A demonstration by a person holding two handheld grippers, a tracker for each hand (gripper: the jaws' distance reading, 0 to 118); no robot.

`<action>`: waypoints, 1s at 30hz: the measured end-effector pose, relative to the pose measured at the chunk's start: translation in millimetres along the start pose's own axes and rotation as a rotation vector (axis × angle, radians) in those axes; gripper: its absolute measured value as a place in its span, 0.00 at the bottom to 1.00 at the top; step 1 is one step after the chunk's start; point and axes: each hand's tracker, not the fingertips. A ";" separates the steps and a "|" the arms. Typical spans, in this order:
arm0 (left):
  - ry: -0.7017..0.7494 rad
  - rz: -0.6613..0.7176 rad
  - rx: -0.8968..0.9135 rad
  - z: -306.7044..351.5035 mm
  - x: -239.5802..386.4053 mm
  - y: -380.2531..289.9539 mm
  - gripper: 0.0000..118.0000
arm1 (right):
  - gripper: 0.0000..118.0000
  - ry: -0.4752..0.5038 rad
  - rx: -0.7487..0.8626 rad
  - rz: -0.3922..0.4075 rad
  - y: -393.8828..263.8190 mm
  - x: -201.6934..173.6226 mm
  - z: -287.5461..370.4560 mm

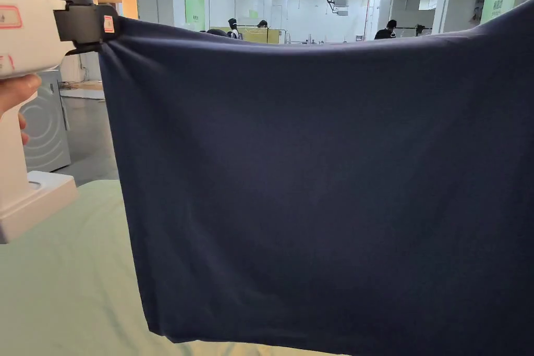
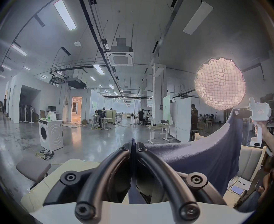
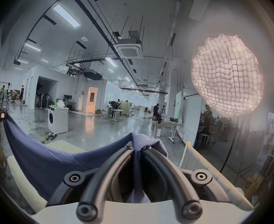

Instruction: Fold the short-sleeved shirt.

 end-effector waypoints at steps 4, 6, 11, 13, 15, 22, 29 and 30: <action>0.012 -0.052 -0.009 -10.0 4.1 -0.5 0.05 | 0.03 0.000 0.000 -0.021 -3.7 4.0 -8.5; 0.017 -0.053 -0.019 -18.1 3.9 -0.9 0.05 | 0.03 -0.003 0.004 -0.032 -5.7 5.8 -16.5; 0.104 -0.115 -0.046 -58.2 -0.6 -18.0 0.05 | 0.03 0.035 0.010 -0.055 -8.7 -1.8 -37.8; 0.109 -0.091 -0.052 -75.2 -6.7 -28.2 0.05 | 0.03 0.024 0.002 -0.012 -13.5 -8.2 -54.4; 0.127 -0.074 -0.059 -90.8 -8.1 -37.6 0.05 | 0.03 0.006 0.002 0.004 -16.2 -13.6 -69.8; 0.163 -0.032 -0.122 -131.4 -32.8 -44.8 0.05 | 0.03 -0.016 -0.027 0.080 -7.0 -28.2 -122.3; 0.225 0.018 -0.140 -218.4 -39.0 -72.2 0.05 | 0.03 -0.099 -0.125 0.021 -22.3 -34.8 -185.7; 0.228 0.038 -0.169 -225.9 -39.9 -76.3 0.05 | 0.03 -0.129 -0.144 -0.020 -27.5 -35.8 -192.8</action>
